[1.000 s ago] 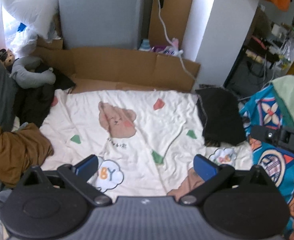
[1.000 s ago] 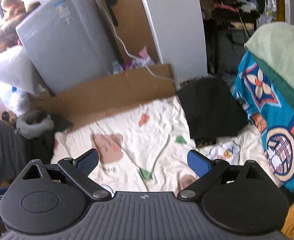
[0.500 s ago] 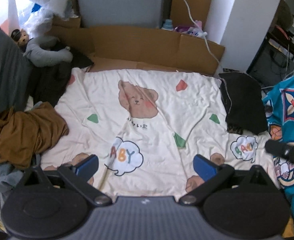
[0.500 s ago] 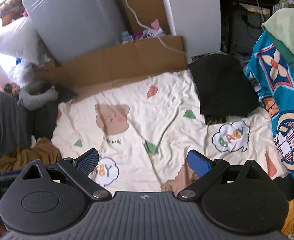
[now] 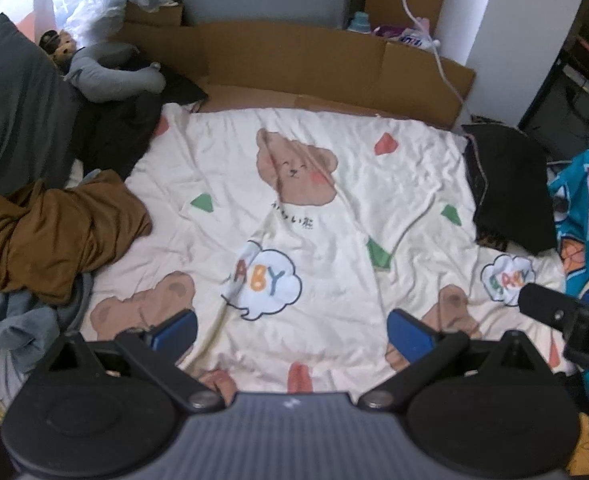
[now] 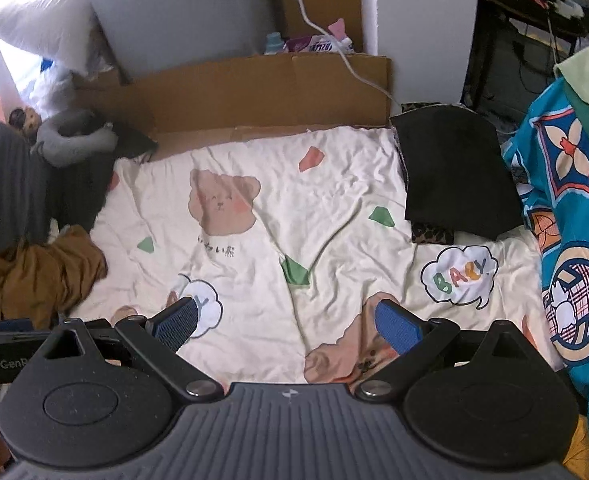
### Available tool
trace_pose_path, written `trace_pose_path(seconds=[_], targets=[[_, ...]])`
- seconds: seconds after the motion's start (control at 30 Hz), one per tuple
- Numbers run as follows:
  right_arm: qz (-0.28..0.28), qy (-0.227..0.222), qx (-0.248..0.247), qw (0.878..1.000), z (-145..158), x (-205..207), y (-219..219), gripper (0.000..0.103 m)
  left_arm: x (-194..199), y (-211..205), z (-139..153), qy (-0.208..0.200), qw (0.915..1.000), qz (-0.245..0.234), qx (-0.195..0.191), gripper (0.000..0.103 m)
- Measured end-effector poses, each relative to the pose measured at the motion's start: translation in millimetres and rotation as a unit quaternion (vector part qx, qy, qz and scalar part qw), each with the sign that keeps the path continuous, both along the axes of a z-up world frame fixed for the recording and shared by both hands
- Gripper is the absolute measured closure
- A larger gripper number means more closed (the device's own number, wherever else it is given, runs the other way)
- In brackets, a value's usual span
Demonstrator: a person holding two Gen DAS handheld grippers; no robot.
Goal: Fold clothes
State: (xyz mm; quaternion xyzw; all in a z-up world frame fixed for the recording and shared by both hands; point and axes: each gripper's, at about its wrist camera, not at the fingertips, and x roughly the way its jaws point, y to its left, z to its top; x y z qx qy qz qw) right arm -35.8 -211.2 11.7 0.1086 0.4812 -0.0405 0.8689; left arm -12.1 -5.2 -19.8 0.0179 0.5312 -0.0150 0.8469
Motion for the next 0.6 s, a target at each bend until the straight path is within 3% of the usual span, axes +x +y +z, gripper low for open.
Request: trace_pose_path(seconds=[0.23, 0.6], targets=[[0.019, 0.031, 0.000, 0.999, -14, 5, 11, 0.004, 3, 4, -4, 0.010, 0.9998, 0.013, 0.007, 0.001], [0.024, 0.017, 0.009, 1.000, -7, 8, 21, 0.004, 8, 5, 4, -0.002, 0.9998, 0.019, -0.003, 0.005]])
